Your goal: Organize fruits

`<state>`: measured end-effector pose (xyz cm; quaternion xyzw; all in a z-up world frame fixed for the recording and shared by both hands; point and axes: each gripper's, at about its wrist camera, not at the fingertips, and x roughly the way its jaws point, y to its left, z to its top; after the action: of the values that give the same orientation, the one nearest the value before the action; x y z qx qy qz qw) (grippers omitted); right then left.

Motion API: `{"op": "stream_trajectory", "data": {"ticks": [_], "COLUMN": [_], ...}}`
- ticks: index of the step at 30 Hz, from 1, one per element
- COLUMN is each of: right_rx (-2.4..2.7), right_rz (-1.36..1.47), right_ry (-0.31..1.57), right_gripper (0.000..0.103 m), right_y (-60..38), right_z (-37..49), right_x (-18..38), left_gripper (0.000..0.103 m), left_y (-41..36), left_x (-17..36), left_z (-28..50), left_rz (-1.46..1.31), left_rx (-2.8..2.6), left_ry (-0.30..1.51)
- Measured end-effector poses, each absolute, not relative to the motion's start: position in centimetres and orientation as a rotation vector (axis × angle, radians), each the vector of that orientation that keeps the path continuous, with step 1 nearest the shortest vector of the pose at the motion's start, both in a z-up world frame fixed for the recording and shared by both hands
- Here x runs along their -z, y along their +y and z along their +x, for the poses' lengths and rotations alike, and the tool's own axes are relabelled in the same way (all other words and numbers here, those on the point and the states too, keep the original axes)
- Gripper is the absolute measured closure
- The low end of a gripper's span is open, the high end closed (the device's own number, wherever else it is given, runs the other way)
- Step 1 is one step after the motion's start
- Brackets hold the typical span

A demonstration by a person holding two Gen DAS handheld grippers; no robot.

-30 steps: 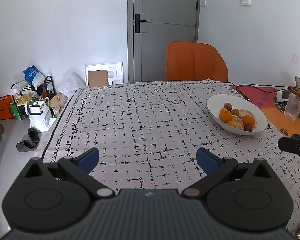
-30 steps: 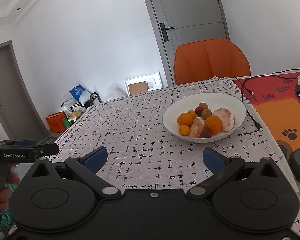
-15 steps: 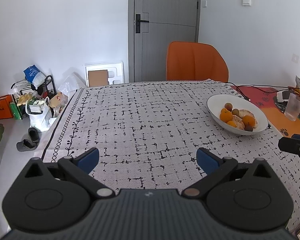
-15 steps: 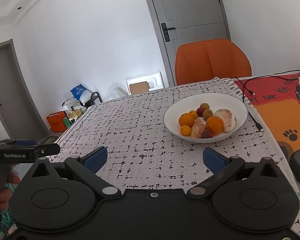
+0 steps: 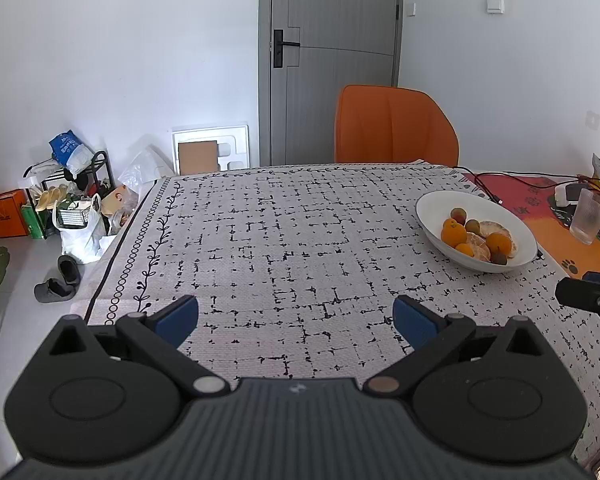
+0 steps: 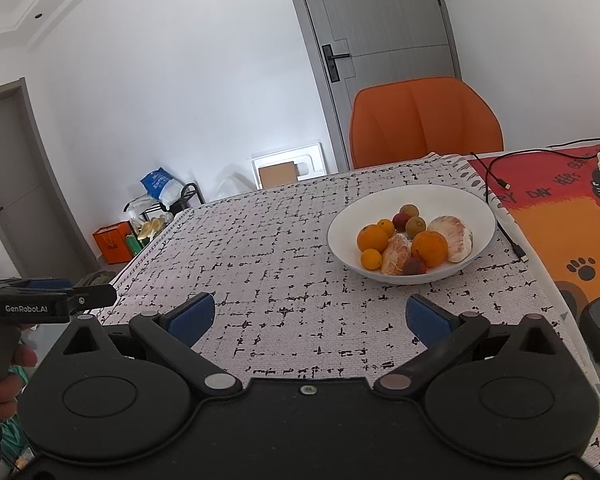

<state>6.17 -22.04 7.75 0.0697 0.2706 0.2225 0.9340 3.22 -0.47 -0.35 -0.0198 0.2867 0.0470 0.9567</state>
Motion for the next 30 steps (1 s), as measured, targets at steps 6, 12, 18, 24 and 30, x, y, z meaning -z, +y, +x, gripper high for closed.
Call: {"op": "stream_trajectory", "data": {"ticks": [6,12,18,24,30], "right_rx": [-0.456,-0.454,-0.454,-0.454,-0.453], "right_rz": [0.139,0.139,0.136,0.137,0.139], "right_ry": [0.554,0.559,0.557,0.561,0.563], "right_gripper": [0.000,0.000,0.000,0.000,0.000], "right_y": [-22.02,-22.03,-21.99,-22.00,-22.03], "right_z": [6.14,6.18,6.10,6.27,6.31], "right_x": [-7.62,-7.52,-7.45,-7.27,-7.19], "left_gripper": [0.001,0.001,0.001,0.001,0.001], "left_y": [-0.46,-0.45,-0.51,-0.56,-0.62], "left_x": [0.28,0.30,0.37,0.42,0.38], "left_z": [3.24,3.30,3.26,3.23,3.17], "left_rz": [-0.041,-0.042,-0.046,-0.045,-0.042], "left_rx": [-0.092,-0.092,-0.091,-0.090,-0.090], "left_ry": [0.581,0.578,0.576,0.574,0.567]}}
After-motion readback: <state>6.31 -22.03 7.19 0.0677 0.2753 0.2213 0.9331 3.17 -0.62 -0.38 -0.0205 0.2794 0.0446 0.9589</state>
